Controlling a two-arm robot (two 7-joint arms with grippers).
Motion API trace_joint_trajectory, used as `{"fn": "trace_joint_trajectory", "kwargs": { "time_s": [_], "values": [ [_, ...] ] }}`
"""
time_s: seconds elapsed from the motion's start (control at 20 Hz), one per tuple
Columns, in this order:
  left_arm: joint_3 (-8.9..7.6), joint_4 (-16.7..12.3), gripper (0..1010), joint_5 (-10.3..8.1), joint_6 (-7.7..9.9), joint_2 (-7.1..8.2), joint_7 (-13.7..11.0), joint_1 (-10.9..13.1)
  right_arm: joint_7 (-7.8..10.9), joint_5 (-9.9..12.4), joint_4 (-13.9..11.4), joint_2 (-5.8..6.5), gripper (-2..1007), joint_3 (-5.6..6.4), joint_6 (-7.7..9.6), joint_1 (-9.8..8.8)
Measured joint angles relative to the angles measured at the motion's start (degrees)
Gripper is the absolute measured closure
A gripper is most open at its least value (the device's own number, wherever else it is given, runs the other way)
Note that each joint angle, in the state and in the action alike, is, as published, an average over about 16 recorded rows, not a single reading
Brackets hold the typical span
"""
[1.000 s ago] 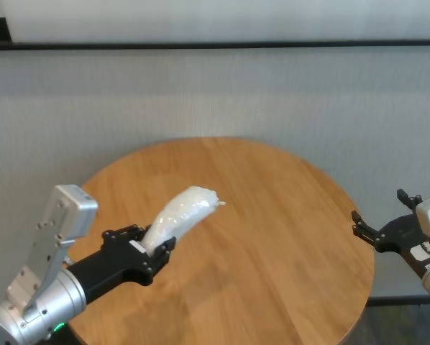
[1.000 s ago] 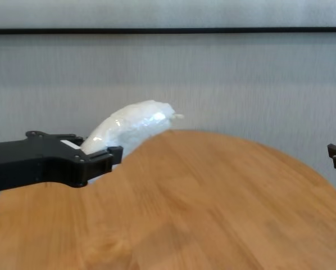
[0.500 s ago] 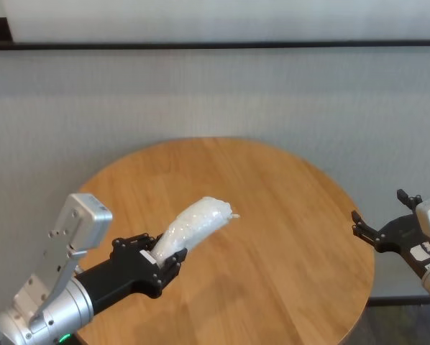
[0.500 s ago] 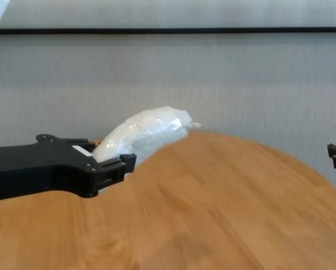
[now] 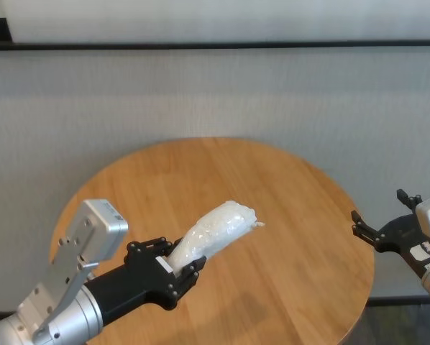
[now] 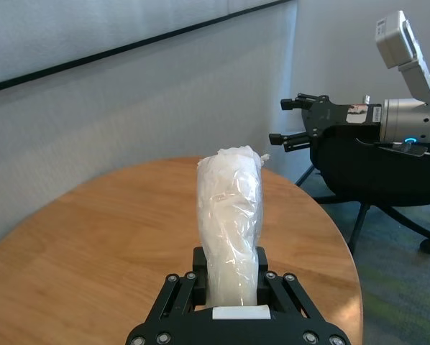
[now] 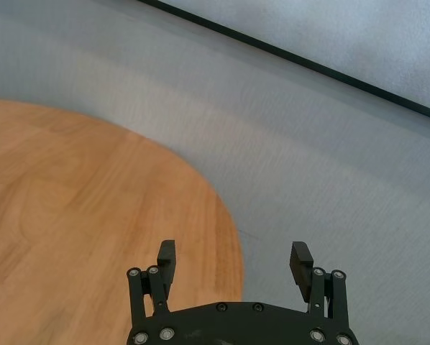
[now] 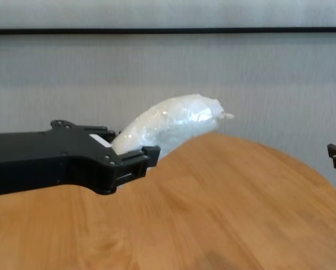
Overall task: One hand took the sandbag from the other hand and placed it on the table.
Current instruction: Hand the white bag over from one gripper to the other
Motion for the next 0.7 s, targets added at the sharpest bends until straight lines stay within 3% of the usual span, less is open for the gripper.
{"fn": "trace_joint_trajectory", "kwargs": {
  "time_s": [0.7],
  "values": [
    [-0.44,-7.68,627,3.39,2.80,1.31,2.33,4.18,0.00,0.00,0.00,0.00,5,0.00,0.00,0.00]
  ]
}}
